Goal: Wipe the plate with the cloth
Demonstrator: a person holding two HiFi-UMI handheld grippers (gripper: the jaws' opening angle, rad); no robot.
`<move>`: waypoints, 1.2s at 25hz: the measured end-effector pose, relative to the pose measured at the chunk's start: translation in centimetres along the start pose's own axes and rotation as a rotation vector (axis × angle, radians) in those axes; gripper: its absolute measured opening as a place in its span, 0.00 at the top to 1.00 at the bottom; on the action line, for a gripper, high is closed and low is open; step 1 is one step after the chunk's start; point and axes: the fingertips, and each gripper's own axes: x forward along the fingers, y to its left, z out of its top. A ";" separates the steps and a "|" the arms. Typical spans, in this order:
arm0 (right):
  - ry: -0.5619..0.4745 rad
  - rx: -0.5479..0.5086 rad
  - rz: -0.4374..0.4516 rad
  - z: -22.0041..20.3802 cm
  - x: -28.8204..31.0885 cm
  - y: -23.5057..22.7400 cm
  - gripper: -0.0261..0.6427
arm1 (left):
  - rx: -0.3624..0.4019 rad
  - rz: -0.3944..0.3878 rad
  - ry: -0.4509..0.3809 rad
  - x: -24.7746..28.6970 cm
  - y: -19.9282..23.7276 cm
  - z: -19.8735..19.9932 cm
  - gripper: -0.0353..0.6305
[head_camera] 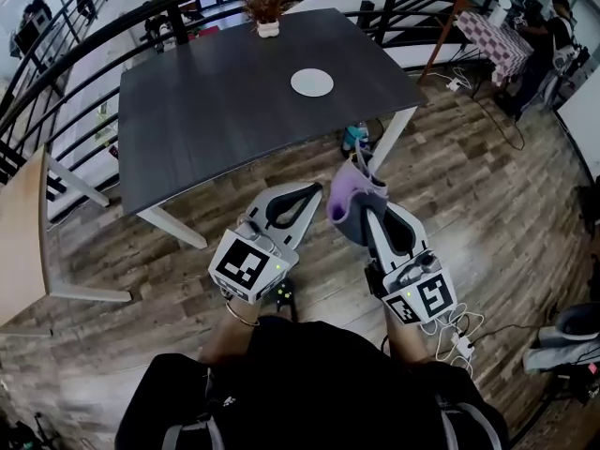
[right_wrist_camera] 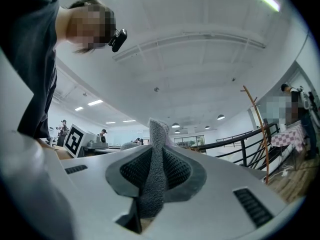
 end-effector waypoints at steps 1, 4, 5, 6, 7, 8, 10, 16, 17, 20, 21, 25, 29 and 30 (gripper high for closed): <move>-0.001 0.006 -0.004 -0.2 0.7 -0.2 0.87 | -0.001 -0.003 0.004 0.1 0.6 -0.2 0.94; 0.010 -0.002 -0.018 -0.7 2.8 -0.9 0.87 | -0.005 -0.022 0.019 0.7 2.5 -0.8 0.94; 0.020 -0.016 -0.021 -0.8 3.5 -1.0 0.87 | -0.010 -0.028 0.021 1.0 3.2 -1.0 0.94; 0.030 -0.030 -0.022 -1.1 4.3 -1.1 0.87 | -0.019 -0.032 0.023 1.4 3.9 -1.1 0.94; 0.036 -0.039 -0.022 -1.3 5.1 -1.2 0.87 | -0.031 -0.036 0.026 1.7 4.6 -1.2 0.94; 0.038 -0.041 -0.023 -1.5 5.8 -1.2 0.87 | -0.038 -0.042 0.028 2.1 5.3 -1.4 0.94; 0.035 -0.039 -0.032 -1.8 6.9 -1.5 0.87 | -0.026 -0.063 0.023 2.6 6.3 -1.6 0.94; 0.048 -0.091 -0.057 -2.1 9.2 -2.9 0.87 | -0.031 -0.096 0.015 4.1 8.4 -1.8 0.94; 0.046 -0.090 -0.062 -2.1 9.5 -3.2 0.87 | -0.034 -0.101 0.014 4.4 8.6 -1.9 0.94; 0.051 -0.086 -0.071 -2.5 10.0 -4.2 0.87 | -0.041 -0.112 0.013 5.4 9.2 -2.3 0.94; 0.054 -0.085 -0.075 -2.7 10.1 -4.6 0.87 | -0.044 -0.116 0.016 5.7 9.4 -2.6 0.94; 0.054 -0.076 -0.086 -2.8 10.5 -6.4 0.87 | -0.056 -0.115 0.034 7.2 9.9 -3.0 0.94; 0.052 -0.063 -0.067 -2.9 11.0 -8.4 0.87 | -0.041 -0.101 0.037 8.9 10.4 -3.4 0.94; 0.054 -0.058 -0.061 -3.0 11.3 -9.0 0.87 | -0.040 -0.096 0.038 9.4 10.6 -3.4 0.94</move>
